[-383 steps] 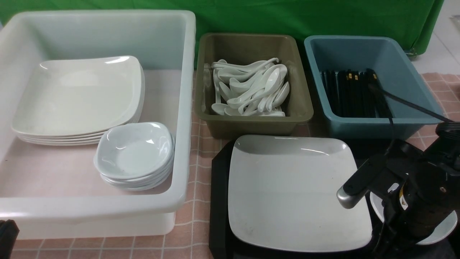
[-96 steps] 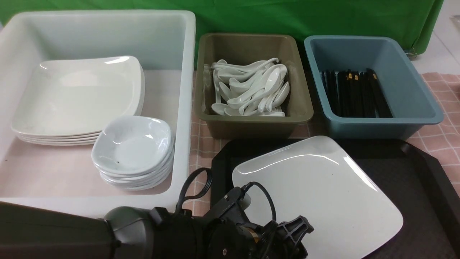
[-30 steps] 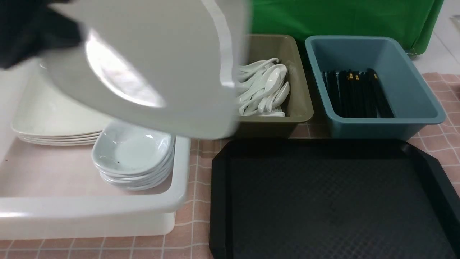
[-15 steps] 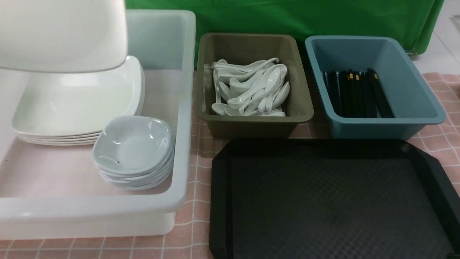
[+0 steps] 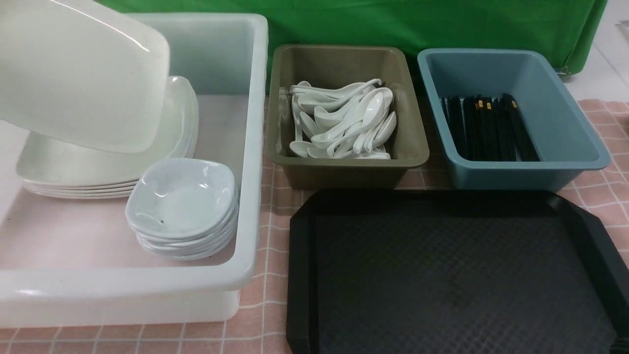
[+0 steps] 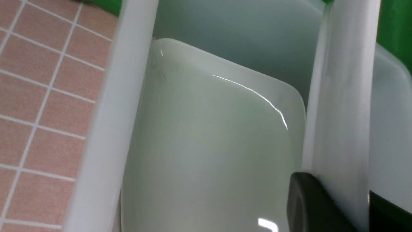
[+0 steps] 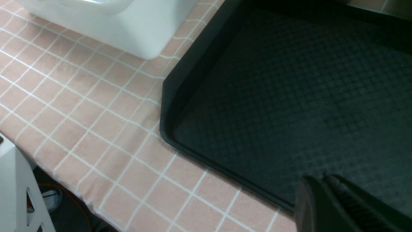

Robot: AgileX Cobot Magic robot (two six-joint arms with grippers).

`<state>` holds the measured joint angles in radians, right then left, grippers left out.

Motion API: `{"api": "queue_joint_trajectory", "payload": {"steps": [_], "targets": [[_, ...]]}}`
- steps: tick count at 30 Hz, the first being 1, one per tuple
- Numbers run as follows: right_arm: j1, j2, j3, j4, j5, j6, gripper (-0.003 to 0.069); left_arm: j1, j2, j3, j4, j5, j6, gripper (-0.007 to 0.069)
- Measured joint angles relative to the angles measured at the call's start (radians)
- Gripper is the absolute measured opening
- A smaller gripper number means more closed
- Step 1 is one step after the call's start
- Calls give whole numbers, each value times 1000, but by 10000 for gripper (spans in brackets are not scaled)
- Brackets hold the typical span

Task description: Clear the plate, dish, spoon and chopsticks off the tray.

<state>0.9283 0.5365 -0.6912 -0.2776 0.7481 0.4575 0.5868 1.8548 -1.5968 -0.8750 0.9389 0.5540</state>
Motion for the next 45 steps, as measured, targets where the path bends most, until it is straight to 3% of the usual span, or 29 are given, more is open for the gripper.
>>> {"api": "queue_joint_trajectory", "payload": {"steps": [8, 12, 23, 26, 29, 31, 32, 33, 35, 37, 45], "targets": [[0, 0, 0, -1, 0, -1, 90, -112, 40, -3, 195, -167, -107, 27], [0, 0, 0, -2, 0, -1, 93, -127, 41, -3, 214, -191, -120, 60], [0, 0, 0, -4, 0, -4, 106, -133, 38, -10, 397, -186, -171, 361], [0, 0, -12, -4, 34, -32, 110, -133, 21, -21, 411, -183, -172, 400], [0, 0, -40, -9, 82, -42, 112, -133, 4, -29, 408, -171, -181, 385], [0, -1, -115, -28, 180, -47, 114, -141, -17, -32, 385, -157, -203, 293], [0, -1, -122, -30, 200, -47, 114, -144, -19, -32, 381, -155, -205, 282], [0, -2, -176, -44, 264, -47, 113, -161, -33, -32, 366, -150, -211, 183], [0, -3, -263, -66, 377, -49, 104, -193, -51, -37, 345, -142, -214, 74], [0, -12, -333, -81, 386, -50, 90, -240, -69, -58, 333, -115, -214, 19], [0, -100, -449, -80, 386, -65, 57, -438, -108, -194, 334, 142, -225, -11]]}}
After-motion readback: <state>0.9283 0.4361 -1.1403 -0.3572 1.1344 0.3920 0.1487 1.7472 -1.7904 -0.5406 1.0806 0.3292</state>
